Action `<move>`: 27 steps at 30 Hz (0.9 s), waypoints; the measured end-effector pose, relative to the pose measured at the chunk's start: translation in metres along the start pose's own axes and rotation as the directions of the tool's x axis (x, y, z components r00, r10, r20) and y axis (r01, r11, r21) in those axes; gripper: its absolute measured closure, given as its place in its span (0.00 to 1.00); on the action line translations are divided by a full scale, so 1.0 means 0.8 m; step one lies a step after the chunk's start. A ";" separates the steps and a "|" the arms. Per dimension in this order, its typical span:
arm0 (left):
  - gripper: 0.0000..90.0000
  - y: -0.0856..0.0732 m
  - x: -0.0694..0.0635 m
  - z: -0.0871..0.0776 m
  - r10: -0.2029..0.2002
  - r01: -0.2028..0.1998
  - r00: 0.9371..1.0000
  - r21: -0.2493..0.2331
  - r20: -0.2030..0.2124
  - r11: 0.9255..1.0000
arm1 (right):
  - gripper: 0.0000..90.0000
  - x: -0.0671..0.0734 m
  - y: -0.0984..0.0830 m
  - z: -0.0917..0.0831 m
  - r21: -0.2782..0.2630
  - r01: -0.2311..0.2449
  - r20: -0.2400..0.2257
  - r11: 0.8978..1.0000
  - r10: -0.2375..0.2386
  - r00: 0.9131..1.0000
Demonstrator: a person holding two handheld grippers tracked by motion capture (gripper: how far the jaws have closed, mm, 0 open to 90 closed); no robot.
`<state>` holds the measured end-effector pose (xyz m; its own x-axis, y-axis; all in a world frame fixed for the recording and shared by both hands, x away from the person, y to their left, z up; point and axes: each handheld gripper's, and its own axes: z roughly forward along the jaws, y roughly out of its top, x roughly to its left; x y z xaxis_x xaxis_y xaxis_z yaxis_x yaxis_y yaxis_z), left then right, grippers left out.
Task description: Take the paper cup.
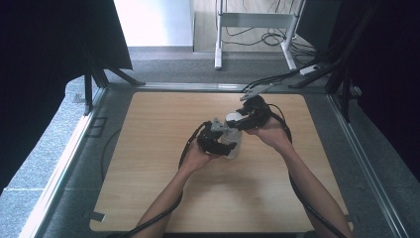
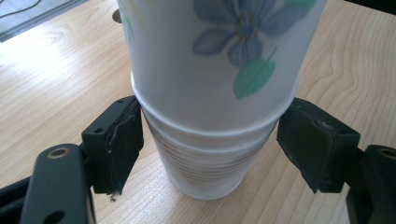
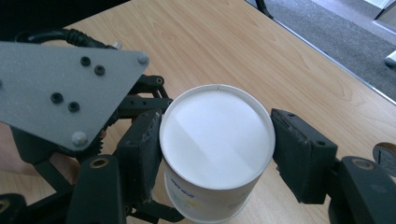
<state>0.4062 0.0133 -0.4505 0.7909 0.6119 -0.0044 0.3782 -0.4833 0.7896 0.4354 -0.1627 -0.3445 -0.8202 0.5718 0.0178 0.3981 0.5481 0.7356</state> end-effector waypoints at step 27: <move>0.25 -0.002 -0.002 0.000 -0.008 0.008 1.000 -0.001 -0.005 1.000 | 0.42 -0.001 0.031 -0.055 -0.066 0.005 0.003 0.998 -0.005 1.000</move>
<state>0.4044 0.0133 -0.4521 0.7853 0.6191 -0.0074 0.3840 -0.4777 0.7901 0.4280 -0.1760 -0.2965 -0.8209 0.5709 0.0123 0.3662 0.5097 0.7785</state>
